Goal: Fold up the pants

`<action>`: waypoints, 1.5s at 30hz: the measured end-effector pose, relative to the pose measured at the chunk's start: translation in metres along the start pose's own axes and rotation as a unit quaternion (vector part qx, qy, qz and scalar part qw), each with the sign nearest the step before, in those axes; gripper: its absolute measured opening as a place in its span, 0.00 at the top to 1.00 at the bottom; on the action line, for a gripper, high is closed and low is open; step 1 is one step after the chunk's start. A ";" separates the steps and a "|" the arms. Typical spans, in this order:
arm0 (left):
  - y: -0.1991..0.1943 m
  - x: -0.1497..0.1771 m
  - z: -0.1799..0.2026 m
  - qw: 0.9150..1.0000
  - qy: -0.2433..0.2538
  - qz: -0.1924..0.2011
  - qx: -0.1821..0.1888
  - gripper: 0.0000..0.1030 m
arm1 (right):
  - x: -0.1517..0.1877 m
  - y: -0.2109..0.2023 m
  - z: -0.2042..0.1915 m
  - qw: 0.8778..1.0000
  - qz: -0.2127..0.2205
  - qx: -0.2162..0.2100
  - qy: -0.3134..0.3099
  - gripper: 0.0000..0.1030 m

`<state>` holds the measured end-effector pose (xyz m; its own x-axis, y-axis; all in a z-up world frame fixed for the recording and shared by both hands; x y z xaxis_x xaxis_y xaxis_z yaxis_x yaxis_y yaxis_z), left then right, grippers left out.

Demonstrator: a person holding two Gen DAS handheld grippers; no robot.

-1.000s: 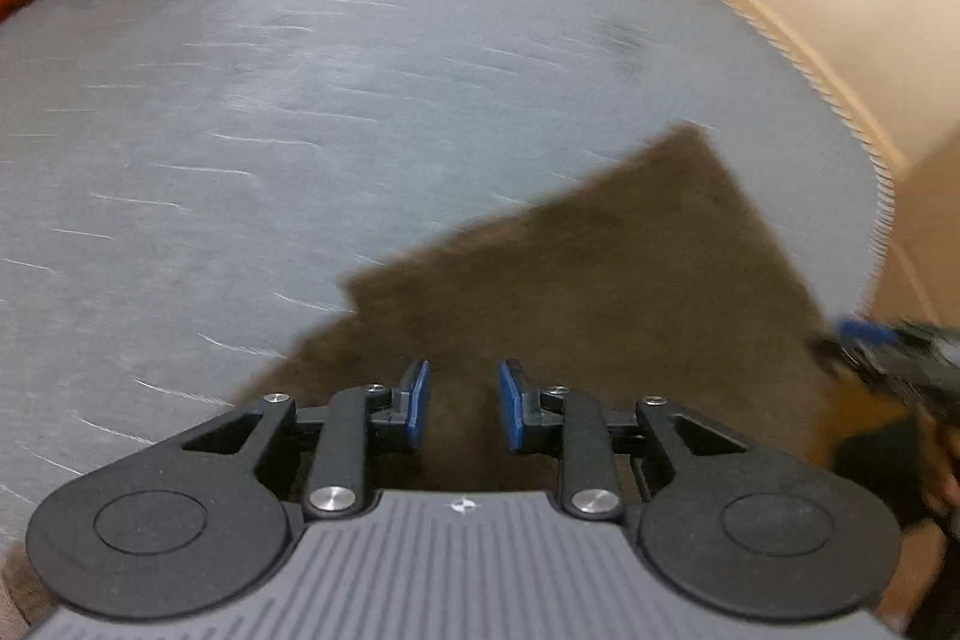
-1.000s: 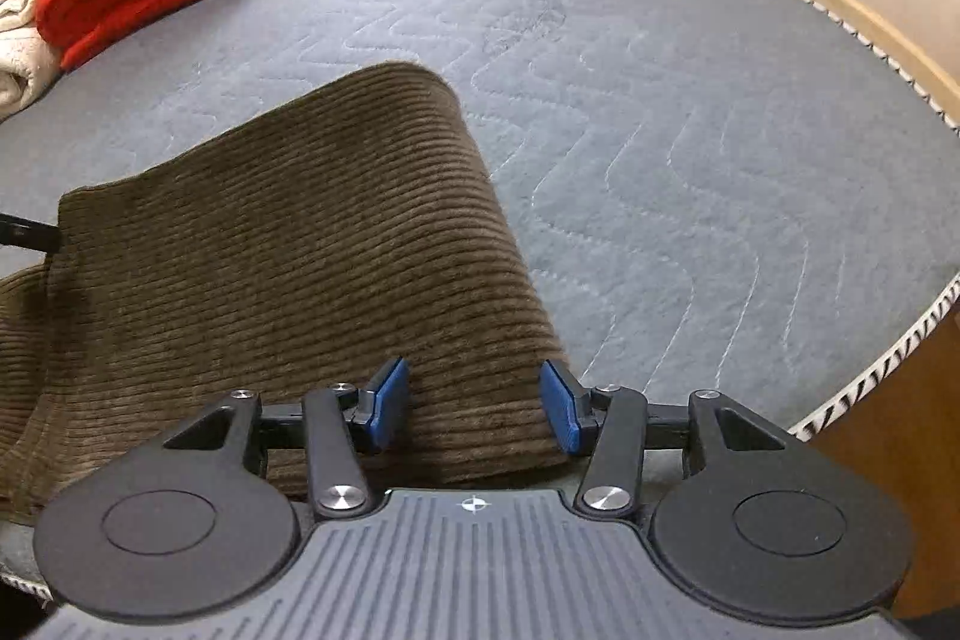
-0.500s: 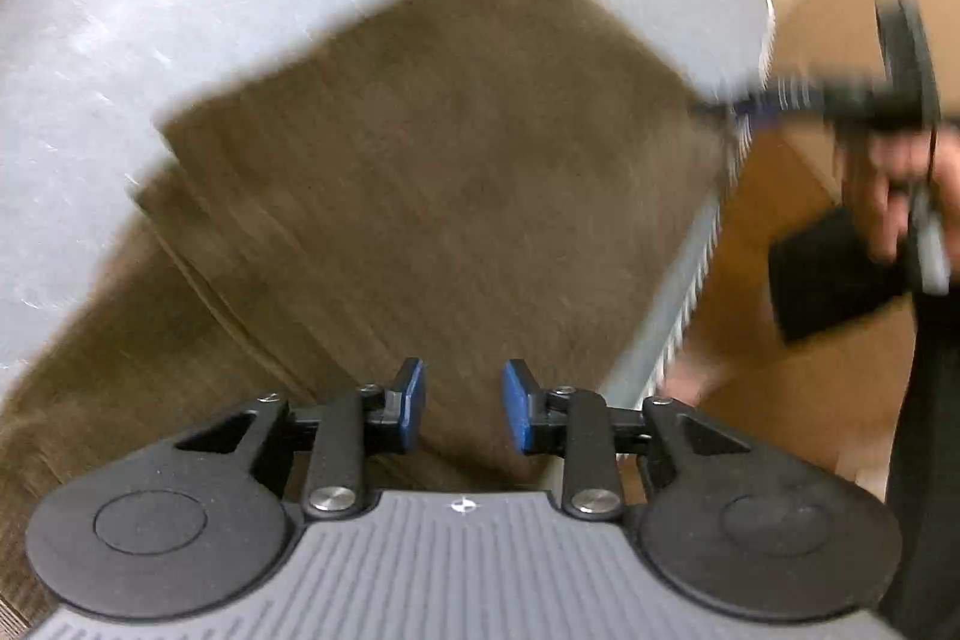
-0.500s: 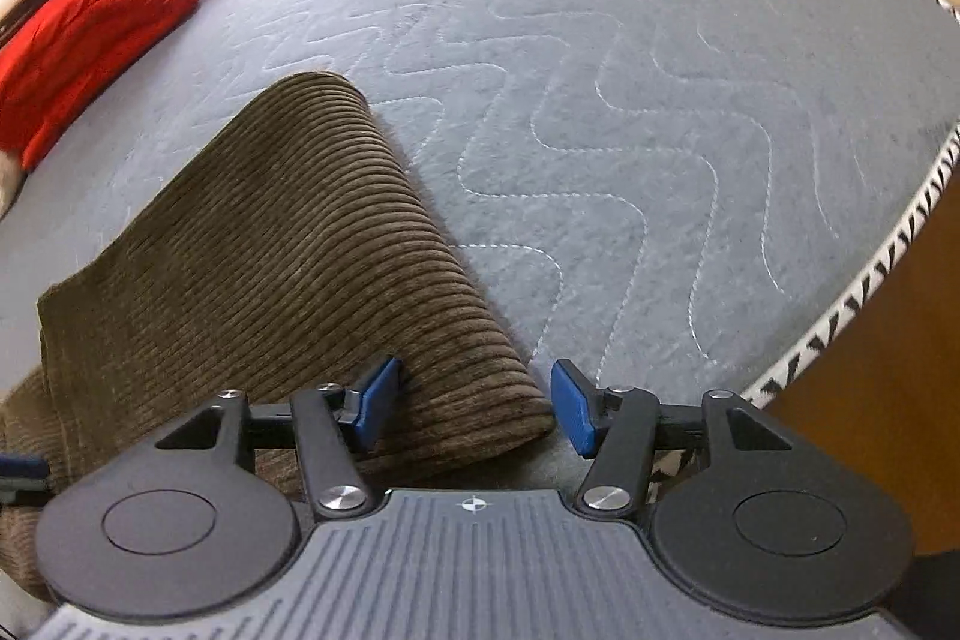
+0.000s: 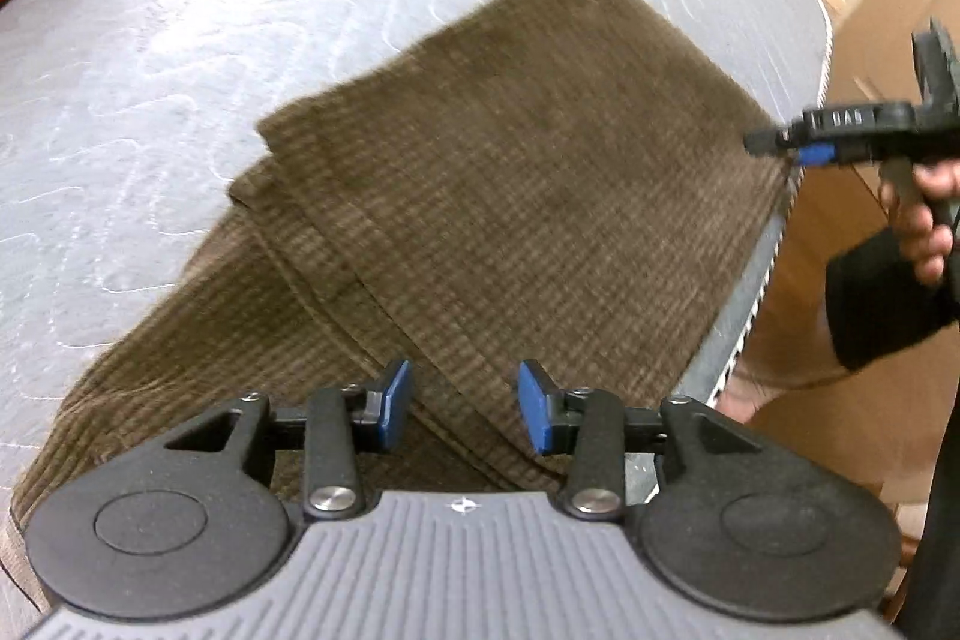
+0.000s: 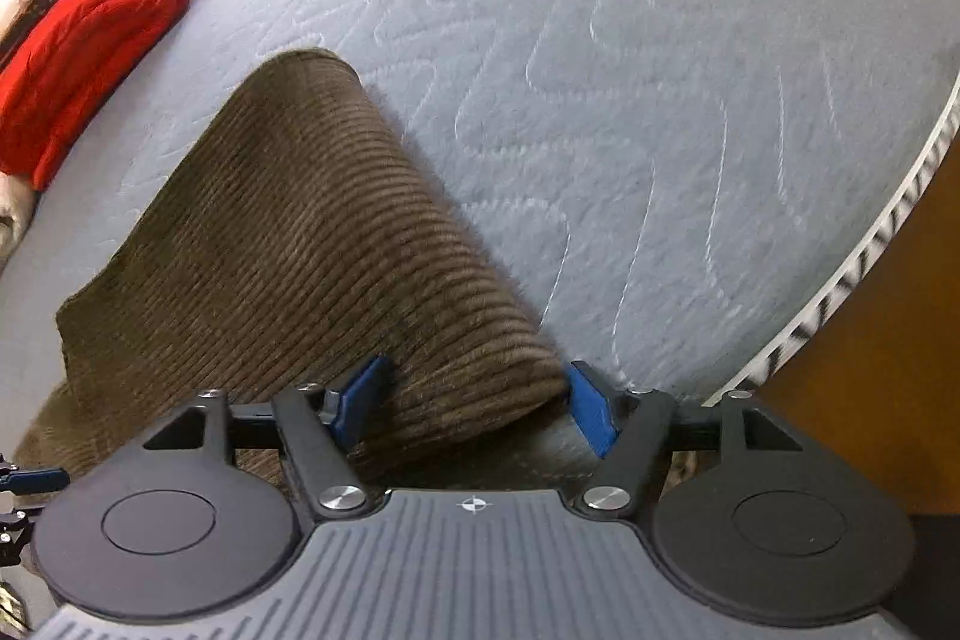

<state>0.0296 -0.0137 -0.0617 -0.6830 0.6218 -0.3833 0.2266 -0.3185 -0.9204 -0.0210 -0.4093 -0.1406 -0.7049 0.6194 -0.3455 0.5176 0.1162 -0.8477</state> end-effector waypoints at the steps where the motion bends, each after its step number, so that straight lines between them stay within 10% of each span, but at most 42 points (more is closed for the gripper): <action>1: -0.004 -0.002 -0.001 1.000 -0.004 0.004 -0.002 0.57 | 0.000 0.002 0.002 1.000 -0.001 -0.003 0.007 0.33; 4: -0.014 -0.007 -0.006 1.000 -0.017 0.016 -0.008 0.55 | 0.000 0.004 0.001 1.000 0.002 -0.008 0.014 0.36; 9: -0.033 -0.014 -0.016 0.997 -0.056 0.052 -0.010 0.52 | 0.004 -0.009 -0.006 1.000 0.030 -0.003 0.000 0.68; 13: -0.058 -0.025 -0.025 0.988 -0.107 0.111 0.021 0.34 | 0.015 -0.050 -0.049 0.991 0.106 -0.007 -0.087 0.73; 22: -0.084 -0.053 -0.030 0.942 -0.201 0.202 0.177 0.12 | 0.134 -0.107 -0.201 0.862 0.249 -0.073 -0.436 0.75; 27: -0.060 -0.062 -0.037 0.952 -0.229 0.154 0.133 0.12 | 0.190 -0.102 -0.233 0.811 0.237 -0.110 -0.523 0.75; 30: -0.043 -0.056 -0.050 0.957 -0.252 0.114 0.082 0.53 | 0.206 -0.100 -0.243 0.798 0.229 -0.123 -0.543 0.75; 32: -0.039 -0.050 -0.058 0.960 -0.254 0.100 0.070 0.71 | 0.210 -0.096 -0.247 0.800 0.216 -0.124 -0.545 0.75; 36: -0.050 -0.037 -0.068 0.967 -0.232 0.100 0.043 0.73 | 0.206 -0.098 -0.251 0.809 0.186 -0.158 -0.534 0.62; 40: -0.078 -0.004 -0.098 0.964 -0.244 0.108 0.016 0.73 | 0.182 -0.119 -0.253 0.832 0.121 -0.311 -0.444 0.41; 45: -0.106 0.057 -0.140 0.951 -0.293 0.096 -0.021 0.70 | 0.136 -0.096 -0.251 0.883 0.072 -0.322 -0.335 0.32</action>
<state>0.0637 0.1559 0.0029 -0.8931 0.0457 -0.4476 0.4053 -0.3500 -0.8445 -0.0449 -0.1412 -0.0054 -0.6262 0.0917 -0.7742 0.6422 0.6238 -0.4455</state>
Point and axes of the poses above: each gripper's, at about its wrist camera, not at the fingertips, and y roughly the way its jaws point, z to its right, x to its underside, the point moved 3 cm from there along y, roughly the way its jaws point, and after that the axes turned 5 degrees about y, right-handed, at the moved point
